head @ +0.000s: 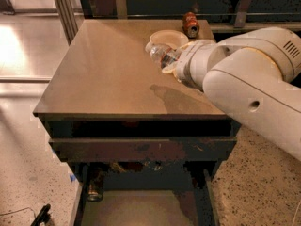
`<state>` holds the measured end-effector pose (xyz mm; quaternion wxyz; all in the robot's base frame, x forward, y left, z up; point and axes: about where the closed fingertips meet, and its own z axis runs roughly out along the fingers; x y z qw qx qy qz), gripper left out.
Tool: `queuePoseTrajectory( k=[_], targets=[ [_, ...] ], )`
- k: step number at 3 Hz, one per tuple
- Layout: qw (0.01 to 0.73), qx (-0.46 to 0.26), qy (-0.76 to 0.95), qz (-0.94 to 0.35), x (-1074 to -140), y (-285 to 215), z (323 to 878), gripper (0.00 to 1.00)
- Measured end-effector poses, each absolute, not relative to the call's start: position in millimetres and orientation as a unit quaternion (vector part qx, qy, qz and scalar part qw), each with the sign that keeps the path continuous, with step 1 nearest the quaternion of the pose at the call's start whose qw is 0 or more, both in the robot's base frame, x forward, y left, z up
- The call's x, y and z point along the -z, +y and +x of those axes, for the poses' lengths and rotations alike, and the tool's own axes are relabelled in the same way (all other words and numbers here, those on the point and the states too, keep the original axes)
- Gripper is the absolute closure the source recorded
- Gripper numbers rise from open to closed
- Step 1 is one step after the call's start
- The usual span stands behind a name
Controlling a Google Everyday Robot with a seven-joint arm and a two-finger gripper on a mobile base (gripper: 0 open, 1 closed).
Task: Pick water bottle from middle drawer and place on counter
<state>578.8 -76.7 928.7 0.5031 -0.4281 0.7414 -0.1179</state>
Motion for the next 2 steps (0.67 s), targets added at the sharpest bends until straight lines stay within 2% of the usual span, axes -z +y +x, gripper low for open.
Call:
queuePoseTrajectory(
  k=[1,2],
  targets=[
    [0.488,0.104,0.736,-0.458,-923.1,-46.3,590.6,1.00],
    [0.489,0.104,0.735,-0.458,-923.5,-46.0,590.5,1.00]
  ],
)
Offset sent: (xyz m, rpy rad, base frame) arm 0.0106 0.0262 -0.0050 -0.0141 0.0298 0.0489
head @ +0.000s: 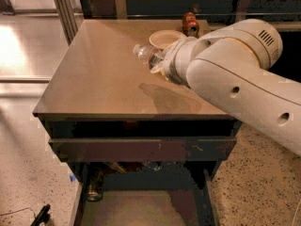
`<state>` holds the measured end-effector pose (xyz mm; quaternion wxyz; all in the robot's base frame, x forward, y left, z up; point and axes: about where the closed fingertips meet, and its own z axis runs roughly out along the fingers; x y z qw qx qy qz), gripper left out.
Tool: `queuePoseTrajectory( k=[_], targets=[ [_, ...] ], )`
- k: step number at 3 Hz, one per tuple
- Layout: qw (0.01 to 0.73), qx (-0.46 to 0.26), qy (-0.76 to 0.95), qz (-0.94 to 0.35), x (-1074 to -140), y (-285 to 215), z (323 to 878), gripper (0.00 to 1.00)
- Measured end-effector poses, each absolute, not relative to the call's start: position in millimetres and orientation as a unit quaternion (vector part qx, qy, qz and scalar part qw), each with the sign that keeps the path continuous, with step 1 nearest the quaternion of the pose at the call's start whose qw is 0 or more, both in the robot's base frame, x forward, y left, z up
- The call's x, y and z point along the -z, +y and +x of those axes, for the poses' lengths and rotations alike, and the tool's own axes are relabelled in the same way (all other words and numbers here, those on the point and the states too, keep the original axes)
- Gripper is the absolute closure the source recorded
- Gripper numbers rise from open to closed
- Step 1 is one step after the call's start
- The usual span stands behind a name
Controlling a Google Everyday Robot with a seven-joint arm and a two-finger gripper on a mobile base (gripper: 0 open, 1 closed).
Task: Pick water bottle from middle drawer and place on counter
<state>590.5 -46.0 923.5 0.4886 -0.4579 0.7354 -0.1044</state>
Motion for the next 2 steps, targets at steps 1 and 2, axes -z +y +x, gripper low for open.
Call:
queuePoseTrajectory(
  k=[1,2],
  targets=[
    [0.483,0.102,0.735,-0.465,-914,-38,589,1.00],
    [0.470,0.096,0.731,-0.486,-892,-20,584,1.00]
  ],
)
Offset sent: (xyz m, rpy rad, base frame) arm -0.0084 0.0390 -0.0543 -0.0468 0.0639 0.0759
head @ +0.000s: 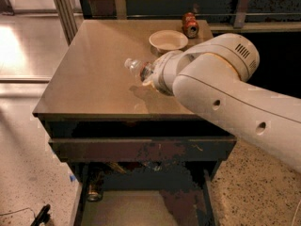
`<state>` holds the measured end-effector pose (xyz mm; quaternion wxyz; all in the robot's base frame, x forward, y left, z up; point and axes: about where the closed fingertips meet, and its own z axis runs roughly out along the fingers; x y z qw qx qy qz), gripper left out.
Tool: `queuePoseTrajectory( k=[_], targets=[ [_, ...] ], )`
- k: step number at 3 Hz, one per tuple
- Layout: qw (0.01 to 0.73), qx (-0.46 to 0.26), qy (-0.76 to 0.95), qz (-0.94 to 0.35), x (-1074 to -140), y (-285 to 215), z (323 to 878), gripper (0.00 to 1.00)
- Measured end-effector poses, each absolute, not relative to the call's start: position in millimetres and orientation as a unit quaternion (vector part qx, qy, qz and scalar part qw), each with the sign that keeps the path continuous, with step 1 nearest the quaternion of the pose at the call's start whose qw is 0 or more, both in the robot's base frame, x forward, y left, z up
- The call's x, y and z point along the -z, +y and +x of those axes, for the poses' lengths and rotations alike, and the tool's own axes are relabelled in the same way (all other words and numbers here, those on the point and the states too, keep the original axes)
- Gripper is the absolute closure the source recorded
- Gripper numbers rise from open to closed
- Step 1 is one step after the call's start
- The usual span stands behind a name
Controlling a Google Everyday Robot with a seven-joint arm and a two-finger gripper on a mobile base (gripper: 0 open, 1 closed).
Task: Pick water bottle from middle drawer and place on counter
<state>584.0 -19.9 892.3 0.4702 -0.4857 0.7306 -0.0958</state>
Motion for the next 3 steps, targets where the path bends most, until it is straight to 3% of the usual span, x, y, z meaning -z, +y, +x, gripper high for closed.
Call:
queuePoseTrajectory(
  k=[3],
  targets=[
    [0.455,0.092,0.719,-0.517,-869,5,574,1.00]
  ],
)
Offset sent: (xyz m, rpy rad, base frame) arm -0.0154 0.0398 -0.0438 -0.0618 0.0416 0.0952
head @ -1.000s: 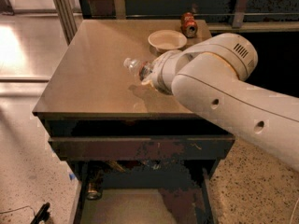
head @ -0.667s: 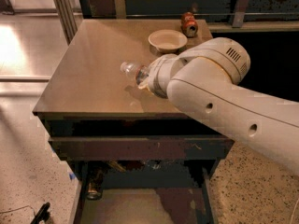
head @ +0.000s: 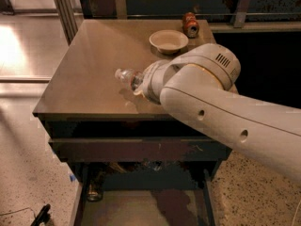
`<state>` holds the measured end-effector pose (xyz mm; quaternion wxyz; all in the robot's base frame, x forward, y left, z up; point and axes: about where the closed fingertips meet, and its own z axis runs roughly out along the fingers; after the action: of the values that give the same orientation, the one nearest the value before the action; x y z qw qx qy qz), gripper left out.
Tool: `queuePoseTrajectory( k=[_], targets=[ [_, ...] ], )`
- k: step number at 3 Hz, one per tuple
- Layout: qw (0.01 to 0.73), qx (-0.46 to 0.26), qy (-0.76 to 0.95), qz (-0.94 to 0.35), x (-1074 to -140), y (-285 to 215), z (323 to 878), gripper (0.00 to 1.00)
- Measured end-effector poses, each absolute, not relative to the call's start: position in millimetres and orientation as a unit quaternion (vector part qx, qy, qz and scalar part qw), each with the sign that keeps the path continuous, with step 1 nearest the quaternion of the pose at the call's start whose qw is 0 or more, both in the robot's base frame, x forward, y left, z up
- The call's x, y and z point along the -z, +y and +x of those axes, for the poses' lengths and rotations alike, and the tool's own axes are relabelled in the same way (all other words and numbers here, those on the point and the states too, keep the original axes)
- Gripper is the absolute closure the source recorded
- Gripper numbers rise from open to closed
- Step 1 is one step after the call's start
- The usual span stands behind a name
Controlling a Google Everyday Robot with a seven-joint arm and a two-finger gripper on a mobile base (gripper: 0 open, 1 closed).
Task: Pick water bottle from middle drawer and place on counter
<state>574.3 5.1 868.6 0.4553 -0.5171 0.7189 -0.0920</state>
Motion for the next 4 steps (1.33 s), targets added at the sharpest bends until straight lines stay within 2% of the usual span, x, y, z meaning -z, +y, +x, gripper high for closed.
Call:
queuePoseTrajectory(
  k=[2,4],
  targets=[
    [0.437,0.074,0.732,-0.517,-860,19,614,1.00],
    [0.430,0.070,0.731,-0.525,-852,25,611,1.00]
  ],
)
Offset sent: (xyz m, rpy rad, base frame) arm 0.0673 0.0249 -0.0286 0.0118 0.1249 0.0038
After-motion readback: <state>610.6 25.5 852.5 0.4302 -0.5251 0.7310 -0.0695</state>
